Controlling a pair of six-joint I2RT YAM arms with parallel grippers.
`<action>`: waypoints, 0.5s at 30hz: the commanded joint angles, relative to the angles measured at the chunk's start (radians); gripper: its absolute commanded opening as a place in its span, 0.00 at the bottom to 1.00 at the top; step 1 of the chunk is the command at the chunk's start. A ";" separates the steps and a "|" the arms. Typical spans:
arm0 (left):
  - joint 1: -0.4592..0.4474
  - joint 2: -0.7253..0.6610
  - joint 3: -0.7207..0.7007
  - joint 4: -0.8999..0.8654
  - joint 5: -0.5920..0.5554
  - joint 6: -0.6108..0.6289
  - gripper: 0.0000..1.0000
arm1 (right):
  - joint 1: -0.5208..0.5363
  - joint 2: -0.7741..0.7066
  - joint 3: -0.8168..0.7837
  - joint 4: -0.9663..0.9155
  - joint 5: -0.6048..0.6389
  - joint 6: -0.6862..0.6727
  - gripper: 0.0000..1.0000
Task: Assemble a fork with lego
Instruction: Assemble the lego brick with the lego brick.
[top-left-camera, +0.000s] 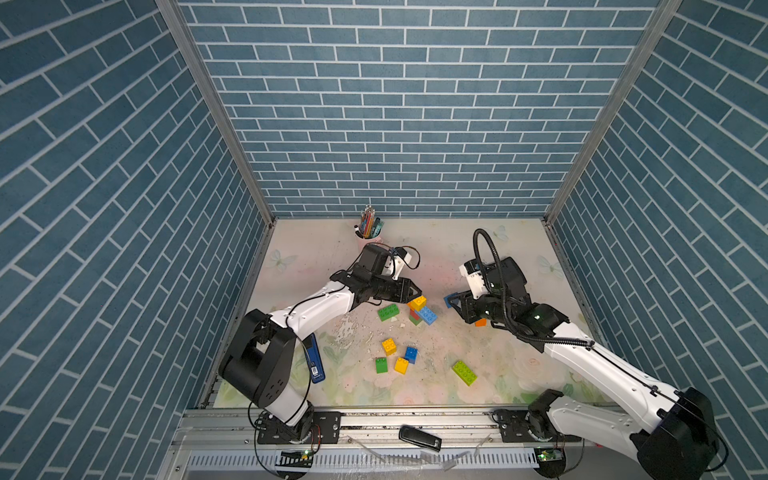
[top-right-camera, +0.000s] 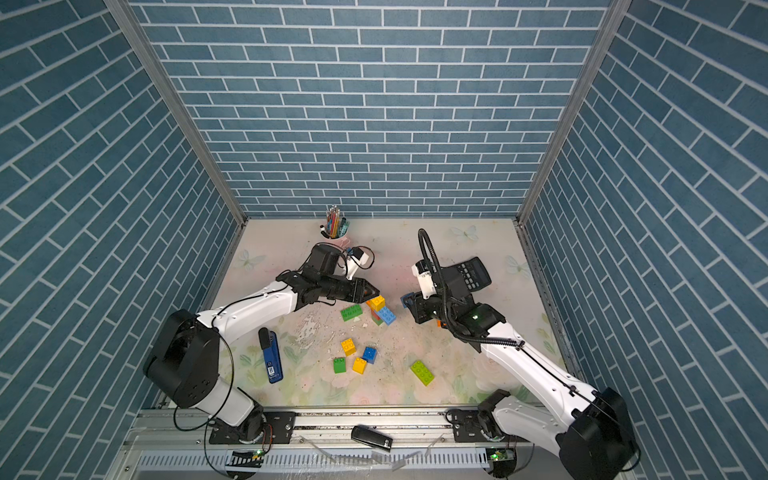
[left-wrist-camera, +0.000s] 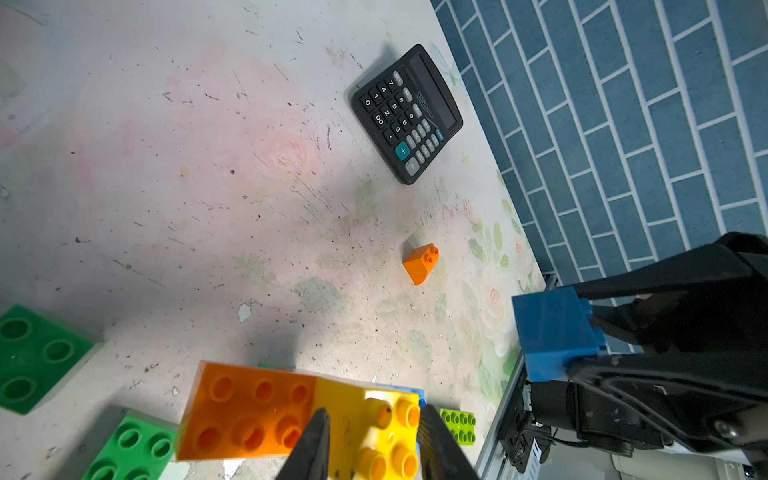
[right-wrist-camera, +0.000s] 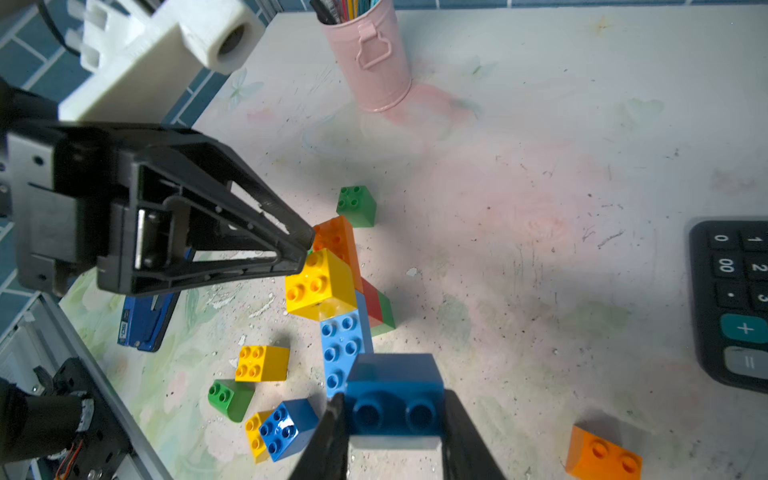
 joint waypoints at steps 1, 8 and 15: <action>-0.007 0.012 0.002 -0.005 0.015 0.012 0.37 | 0.031 0.018 0.046 -0.075 0.016 -0.067 0.00; -0.007 0.012 -0.006 -0.007 0.017 0.015 0.36 | 0.094 0.043 0.086 -0.131 0.085 -0.089 0.00; -0.008 0.011 -0.016 -0.019 -0.001 0.022 0.37 | 0.110 0.066 0.102 -0.140 0.086 -0.089 0.00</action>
